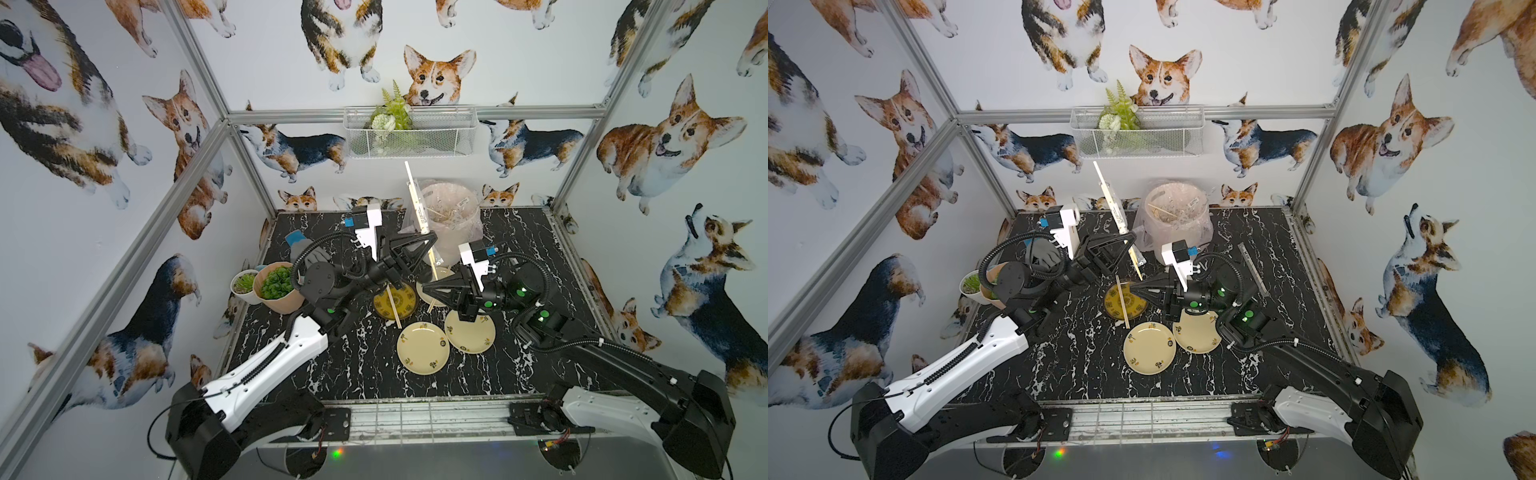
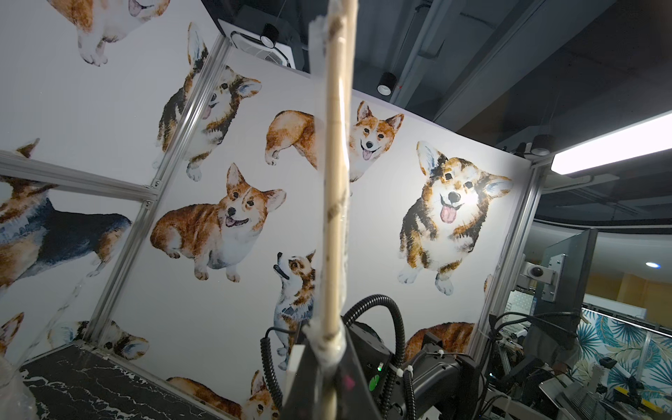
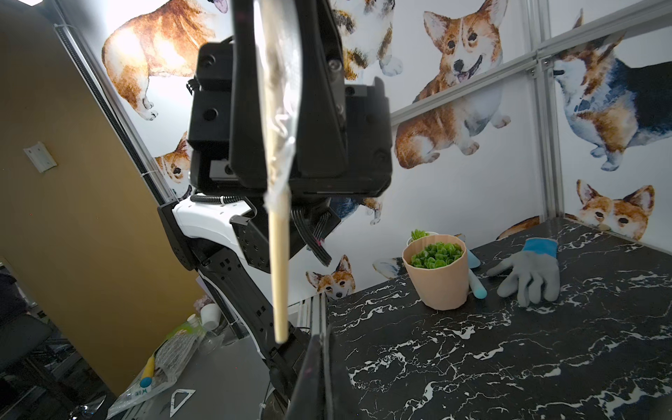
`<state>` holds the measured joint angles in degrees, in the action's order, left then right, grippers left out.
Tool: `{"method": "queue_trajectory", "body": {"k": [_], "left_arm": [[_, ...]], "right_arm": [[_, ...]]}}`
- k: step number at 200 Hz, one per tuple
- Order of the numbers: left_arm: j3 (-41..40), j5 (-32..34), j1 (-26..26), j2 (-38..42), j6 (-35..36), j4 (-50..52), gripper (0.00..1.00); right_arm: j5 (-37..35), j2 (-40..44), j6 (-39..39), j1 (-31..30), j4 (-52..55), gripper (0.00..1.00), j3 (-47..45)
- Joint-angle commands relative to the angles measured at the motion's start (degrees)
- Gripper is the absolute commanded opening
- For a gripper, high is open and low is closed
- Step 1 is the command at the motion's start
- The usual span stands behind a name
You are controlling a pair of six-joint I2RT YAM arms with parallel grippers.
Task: Remove the packaging of disposable chopsticks
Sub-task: Remove the packet bag from the disposable chopsticks.
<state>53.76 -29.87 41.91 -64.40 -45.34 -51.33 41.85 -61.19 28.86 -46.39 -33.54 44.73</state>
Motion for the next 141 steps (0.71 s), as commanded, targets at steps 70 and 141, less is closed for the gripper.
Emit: {"method": "queue_trajectory", "body": {"k": [70,141], "left_arm": [[-1.2,-0.52,0.25,-2.4,0.08,-1.93,0.0],[-0.79,1.11,0.26,0.13,2.44,0.65,0.0]], "right_arm": [[-0.96,1.61,-1.34,0.08,-0.42,0.0,1.94],[-0.21,0.78,0.1,0.1,-0.9,0.0,1.42]]}}
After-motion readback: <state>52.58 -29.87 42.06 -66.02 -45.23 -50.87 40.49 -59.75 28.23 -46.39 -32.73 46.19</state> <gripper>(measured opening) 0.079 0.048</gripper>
